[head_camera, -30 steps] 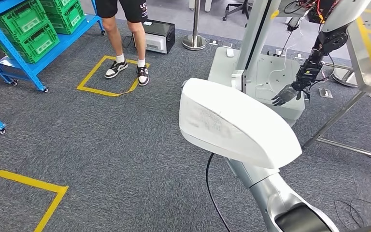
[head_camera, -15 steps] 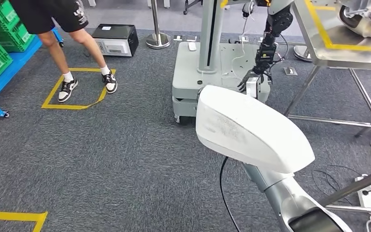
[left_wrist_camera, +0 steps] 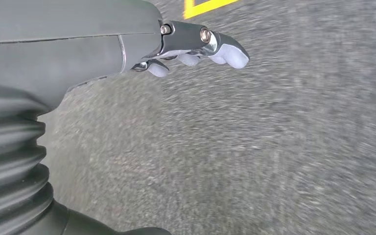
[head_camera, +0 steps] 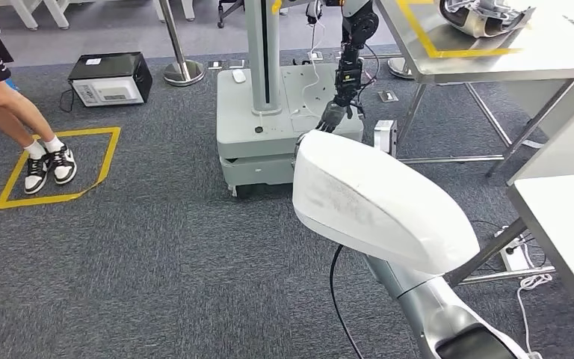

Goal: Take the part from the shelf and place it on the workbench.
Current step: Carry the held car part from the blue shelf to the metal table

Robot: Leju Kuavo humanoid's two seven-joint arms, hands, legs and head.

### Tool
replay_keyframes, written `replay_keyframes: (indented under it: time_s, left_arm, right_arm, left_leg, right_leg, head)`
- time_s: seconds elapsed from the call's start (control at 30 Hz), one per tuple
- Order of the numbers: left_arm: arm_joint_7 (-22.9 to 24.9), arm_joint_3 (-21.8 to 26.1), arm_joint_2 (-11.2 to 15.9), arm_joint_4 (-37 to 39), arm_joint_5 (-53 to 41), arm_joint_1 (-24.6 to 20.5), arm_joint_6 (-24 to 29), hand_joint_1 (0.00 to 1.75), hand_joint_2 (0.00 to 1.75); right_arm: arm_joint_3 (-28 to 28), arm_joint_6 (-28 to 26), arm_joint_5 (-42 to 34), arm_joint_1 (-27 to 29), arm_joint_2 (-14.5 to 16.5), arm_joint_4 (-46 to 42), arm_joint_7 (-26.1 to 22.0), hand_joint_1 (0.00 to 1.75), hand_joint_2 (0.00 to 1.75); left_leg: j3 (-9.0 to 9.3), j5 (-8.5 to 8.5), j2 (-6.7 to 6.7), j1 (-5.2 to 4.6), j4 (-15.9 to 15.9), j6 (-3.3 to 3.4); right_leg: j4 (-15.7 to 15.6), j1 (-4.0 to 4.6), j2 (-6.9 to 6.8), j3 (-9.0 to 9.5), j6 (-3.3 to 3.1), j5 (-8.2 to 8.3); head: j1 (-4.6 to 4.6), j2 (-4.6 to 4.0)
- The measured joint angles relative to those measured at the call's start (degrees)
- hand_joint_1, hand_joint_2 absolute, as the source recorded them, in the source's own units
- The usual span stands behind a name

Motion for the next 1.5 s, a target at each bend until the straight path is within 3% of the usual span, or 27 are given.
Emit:
replay_keyframes:
  time_s: [0.07,0.13,0.17,0.2,0.27,0.33,0.4,0.43,0.5,0.57,0.6,0.63,0.67,0.73,0.8,0.87,0.93,1.0,1.07,1.13,1.17,1.2,1.23,1.3,1.33,1.43,1.5]
  left_arm:
    - [1.19,-0.01,-0.01,-0.01,-0.18,0.44,0.11,0.00,1.75]
    - [2.90,-0.01,-0.12,0.06,-0.33,1.36,0.58,0.00,1.75]
    - [3.67,-0.01,-0.25,0.13,-0.55,1.81,0.74,0.00,1.75]
    - [4.32,-0.01,-0.42,0.21,-0.83,2.19,0.81,0.00,1.75]
    - [5.03,-0.02,-0.64,0.34,-1.34,2.65,0.84,0.00,1.75]
    - [5.24,-0.03,-0.67,0.38,-1.54,2.80,0.84,0.00,1.75]
    - [5.37,-0.06,-0.72,0.40,-1.58,2.82,0.84,0.00,1.75]
    - [5.48,-0.08,-0.78,0.43,-1.61,2.80,0.82,0.00,1.75]
    - [5.81,-0.14,-0.89,0.49,-1.76,2.79,0.69,0.00,1.75]
    - [6.30,-0.20,-0.85,0.54,-1.84,2.98,0.73,0.00,1.75]
    - [6.63,-0.21,-0.78,0.55,-1.70,3.17,1.05,0.00,1.75]
    - [6.92,-0.21,-0.69,0.56,-1.43,3.40,1.57,0.00,1.75]
    - [7.03,-0.20,-0.61,0.57,-1.14,3.59,2.23,0.00,1.75]
    - [6.54,-0.19,-0.39,0.56,-0.77,3.66,3.44,0.00,1.75]
    - [5.44,-0.19,-0.20,0.54,-0.56,3.35,4.13,0.00,1.75]
    - [4.37,-0.19,-0.18,0.52,-0.38,2.88,4.38,0.00,1.75]
    - [3.71,-0.19,-0.37,0.53,-0.35,2.40,4.38,0.00,1.75]
    - [3.95,-0.19,-0.67,0.52,-0.48,2.23,4.09,0.00,1.75]
    - [5.09,-0.19,-0.99,0.54,-0.78,2.58,3.57,0.00,1.75]
    - [6.16,-0.19,-1.32,0.58,-0.99,3.17,3.10,0.00,1.75]
    - [6.47,-0.19,-1.52,0.60,-0.94,3.37,2.98,0.00,1.75]
    - [6.61,-0.18,-1.76,0.60,-0.72,3.48,2.89,0.00,1.75]
    - [6.69,-0.17,-2.04,0.61,-0.35,3.51,2.87,0.00,1.75]
    - [6.74,-0.16,-2.55,0.61,0.37,3.50,2.87,0.00,1.75]
    - [6.74,-0.16,-2.69,0.61,0.55,3.49,2.87,0.00,1.75]
    - [6.73,-0.16,-2.84,0.62,0.68,3.50,2.87,0.00,1.75]
    - [6.79,-0.14,-3.19,0.63,0.84,3.43,2.87,0.00,1.75]
  right_arm:
    - [-0.01,1.19,-0.68,-0.46,0.79,0.76,-0.63,1.75,1.75]
    - [-0.01,2.21,-1.25,-0.32,1.36,1.67,-1.42,1.75,1.75]
    - [-0.02,2.48,-1.39,-0.10,1.48,1.95,-1.83,1.75,1.75]
    - [-0.10,2.59,-1.47,0.09,1.49,2.10,-2.15,1.75,1.75]
    - [-0.39,2.64,-1.58,0.21,1.49,2.20,-2.49,1.75,1.75]
    - [-0.67,2.65,-1.64,0.25,1.60,2.19,-2.53,1.75,1.75]
    - [-0.80,2.65,-1.65,0.38,1.69,2.17,-2.51,1.75,1.75]
    - [-0.86,2.63,-1.66,0.43,1.69,2.15,-2.50,1.75,1.75]
    - [-1.05,2.38,-1.88,0.41,1.72,2.10,-2.50,1.75,1.75]
    - [-1.21,1.99,-2.45,0.44,1.82,2.06,-2.18,1.75,1.75]
    - [-1.25,1.87,-2.69,0.58,1.87,2.05,-1.93,1.75,1.75]
    - [-1.25,1.77,-2.81,0.75,1.90,2.04,-1.65,1.75,1.75]
    - [-1.25,1.67,-2.84,0.88,1.90,2.03,-1.49,1.75,1.75]
    - [-1.25,1.51,-3.00,0.85,1.94,2.06,-1.34,1.75,1.75]
    - [-1.24,1.45,-3.32,0.46,2.19,2.27,-1.33,1.75,1.75]
    - [-1.22,1.44,-3.44,0.14,2.64,2.60,-1.27,1.75,1.75]
    - [-1.19,1.36,-3.22,0.11,2.91,2.77,-1.13,1.75,1.75]
    - [-1.16,0.97,-2.86,0.11,2.95,2.79,-0.94,1.75,1.75]
    - [-1.13,0.37,-2.55,0.22,2.95,2.73,-0.73,1.75,1.75]
    - [-1.09,-0.02,-2.33,0.56,2.91,2.68,-0.43,1.75,1.75]
    - [-1.09,-0.04,-2.24,0.72,2.78,2.68,-0.23,1.75,1.75]
    - [-1.12,0.00,-2.18,0.79,2.58,2.61,0.08,1.75,1.75]
    - [-1.15,0.04,-2.05,0.79,2.34,2.36,0.49,1.75,1.75]
    - [-1.22,0.08,-1.76,0.61,1.97,1.56,1.36,1.75,1.75]
    - [-1.24,0.07,-1.64,0.54,1.90,1.23,1.62,1.75,1.75]
    - [-1.24,0.06,-1.59,0.33,1.86,0.72,2.00,1.75,1.75]
    - [-1.24,-0.35,-1.57,-0.11,1.70,-0.27,2.88,1.75,1.75]
  left_leg:
    - [0.23,-0.05,1.93,-0.09,-0.21,0.31]
    - [0.27,-0.32,3.92,-0.12,-0.12,0.34]
    - [0.30,-0.50,4.81,-0.08,-0.03,0.26]
    - [0.34,-0.74,5.61,-0.02,0.14,0.09]
    - [0.43,-1.39,6.93,-0.05,0.70,-0.47]
    - [0.65,-2.02,7.94,-0.25,1.11,-1.17]
    - [1.20,-2.33,9.01,-0.21,0.99,-1.87]
    - [1.42,-2.54,8.80,-0.03,1.03,-2.25]
    - [0.68,-4.20,6.29,0.30,3.27,-2.77]
    - [-2.58,-7.45,3.28,0.45,9.94,-2.91]
    - [-4.67,-8.82,2.76,0.44,13.85,-2.91]
    - [-6.28,-9.30,2.54,0.42,16.56,-2.88]
    - [-7.03,-8.64,2.42,0.42,17.28,-2.78]
    - [-5.45,-4.61,1.65,0.46,12.25,-2.48]
    - [-2.56,-1.37,-0.81,0.55,5.01,-2.24]
    - [-1.28,-0.79,-1.99,0.47,2.12,-2.07]
    - [-1.06,-0.52,-0.74,0.40,1.79,-1.57]
    - [-0.90,-0.17,0.64,0.48,1.37,-0.72]
    - [-0.87,-0.12,2.20,0.36,1.19,-0.10]
    - [-0.92,-0.23,3.84,0.19,1.23,0.13]
    - [-0.92,-0.28,4.62,0.16,1.26,0.16]
    - [-0.89,-0.34,5.38,0.15,1.30,0.16]
    - [-0.81,-0.44,6.12,0.13,1.34,0.10]
    - [-0.59,-0.66,7.23,0.04,1.42,-0.12]
    - [-0.50,-0.73,7.51,0.00,1.44,-0.22]
    - [-0.45,-0.85,7.89,-0.16,1.49,-0.40]
    - [-0.31,-1.15,8.99,-0.30,1.52,-0.97]
  right_leg:
    - [7.09,0.00,-3.69,-3.58,0.39,-3.40]
    - [12.73,-0.40,-4.73,-6.54,0.87,-5.06]
    - [12.64,-0.64,-4.96,-6.50,1.07,-4.42]
    - [10.13,-0.84,-5.36,-5.19,1.23,-2.85]
    - [2.33,-0.83,-7.48,-0.89,1.23,0.29]
    - [-1.98,-0.49,-8.92,1.52,0.52,1.23]
    - [-2.32,-0.24,-7.90,1.65,-0.44,1.05]
    - [-2.47,-0.27,-7.24,1.78,-0.80,1.10]
    - [-2.83,-0.51,-6.03,2.16,-1.50,1.25]
    - [-2.93,-0.56,-4.86,2.32,-1.93,1.29]
    - [-2.92,-0.50,-4.11,2.33,-2.06,1.30]
    - [-2.89,-0.43,-3.27,2.34,-2.10,1.29]
    - [-2.83,-0.39,-2.39,2.35,-2.12,1.27]
    - [-2.63,-0.43,-0.73,2.36,-2.03,1.24]
    - [-2.28,-0.47,0.71,2.12,-1.61,1.19]
    - [-2.23,-0.60,2.00,1.74,-0.82,1.36]
    - [-2.48,-0.74,2.76,1.49,-0.04,1.66]
    - [-0.59,-0.47,0.22,0.44,0.34,0.40]
    - [5.95,-0.27,-3.46,-2.62,0.54,-3.16]
    - [13.08,-0.35,-4.60,-5.89,0.80,-6.02]
    - [14.17,-0.37,-4.78,-6.27,0.87,-6.04]
    - [12.81,-0.36,-5.01,-5.40,0.84,-5.03]
    - [9.23,-0.29,-5.58,-3.32,0.70,-3.33]
    - [1.25,0.03,-7.88,1.29,0.25,-0.44]
    - [-1.04,0.17,-8.89,2.64,0.09,0.20]
    - [-2.41,0.42,-10.22,3.25,-0.15,0.05]
    - [-2.99,0.47,-9.48,3.43,-0.62,0.15]
  head:
    - [0.10,-0.01]
    - [0.09,0.00]
    - [0.10,0.01]
    - [0.10,0.01]
    - [0.09,0.01]
    - [0.04,0.01]
    - [0.01,0.01]
    - [0.01,0.01]
    - [-0.08,0.01]
    - [-0.21,0.00]
    - [-0.25,-0.01]
    - [-0.26,-0.01]
    - [-0.26,-0.01]
    - [-0.26,-0.01]
    - [-0.27,0.00]
    - [-0.29,0.00]
    - [-0.29,0.00]
    - [-0.14,0.00]
    - [0.05,0.00]
    - [0.11,0.01]
    - [0.11,0.01]
    - [0.12,0.00]
    - [0.12,-0.01]
    - [0.12,-0.01]
    - [0.12,0.00]
    - [0.07,0.01]
    - [-0.02,0.01]
